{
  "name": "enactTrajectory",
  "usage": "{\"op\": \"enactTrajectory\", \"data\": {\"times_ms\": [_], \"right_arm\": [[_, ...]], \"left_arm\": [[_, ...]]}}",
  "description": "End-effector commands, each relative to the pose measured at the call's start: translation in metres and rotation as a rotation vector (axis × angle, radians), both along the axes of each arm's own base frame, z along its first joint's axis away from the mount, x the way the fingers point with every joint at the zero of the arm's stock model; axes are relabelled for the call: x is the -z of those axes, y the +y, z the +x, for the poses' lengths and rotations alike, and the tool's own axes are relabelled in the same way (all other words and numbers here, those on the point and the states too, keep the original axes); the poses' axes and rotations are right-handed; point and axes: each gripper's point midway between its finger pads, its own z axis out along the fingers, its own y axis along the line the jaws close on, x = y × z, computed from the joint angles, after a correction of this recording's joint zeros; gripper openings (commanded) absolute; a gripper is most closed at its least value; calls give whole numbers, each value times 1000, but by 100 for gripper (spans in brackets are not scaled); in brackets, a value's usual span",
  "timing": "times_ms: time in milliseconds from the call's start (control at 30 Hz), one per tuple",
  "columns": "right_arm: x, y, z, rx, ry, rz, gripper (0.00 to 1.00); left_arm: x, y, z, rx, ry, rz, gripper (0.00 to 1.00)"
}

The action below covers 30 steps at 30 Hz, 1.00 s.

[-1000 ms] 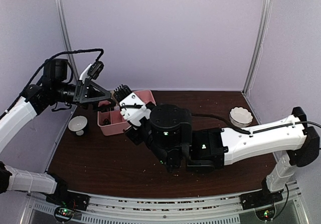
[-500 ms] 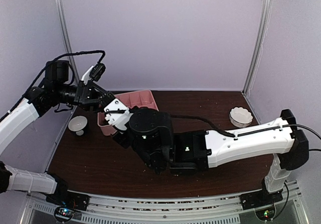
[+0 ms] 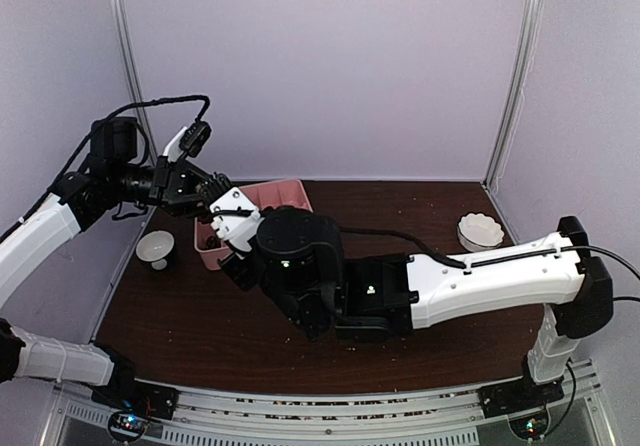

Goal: Roll the socks
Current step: Roll the sock.

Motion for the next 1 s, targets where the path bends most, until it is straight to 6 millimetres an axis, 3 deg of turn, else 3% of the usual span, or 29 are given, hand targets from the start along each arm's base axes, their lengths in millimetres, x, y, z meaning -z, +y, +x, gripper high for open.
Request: {"op": "enactTrajectory", "data": {"times_ms": [0,200,300,367,400,533,600,733,833,967], "right_arm": [[0,7,4,-42,39,35,0],[2,9,7,-40,52,49,0],[0,9,9,-34,50,58,0],[-2,9,11,-32,51,62,0],[-2,9,11,-34,54,64,0],[3,9,13,-50,91,75,0],[4,5,15,-48,117,106,13],[5,-18,21,-30,157,206,54],[15,-42,28,-6,197,239,66],[25,-80,30,51,222,256,73]], "left_arm": [[-13,-2,-13,73,-47,-47,46],[-15,-4,-21,102,-38,-62,44],[-15,-5,-23,116,-31,-69,31],[-15,-5,-24,119,-37,-72,16],[-15,-5,-24,124,-42,-75,3],[-21,-5,-27,151,-78,-88,0],[-22,-4,-29,159,-112,-88,0],[-5,1,-19,118,-220,18,0],[16,12,12,37,-450,247,0],[38,41,78,-205,-700,564,0]]}}
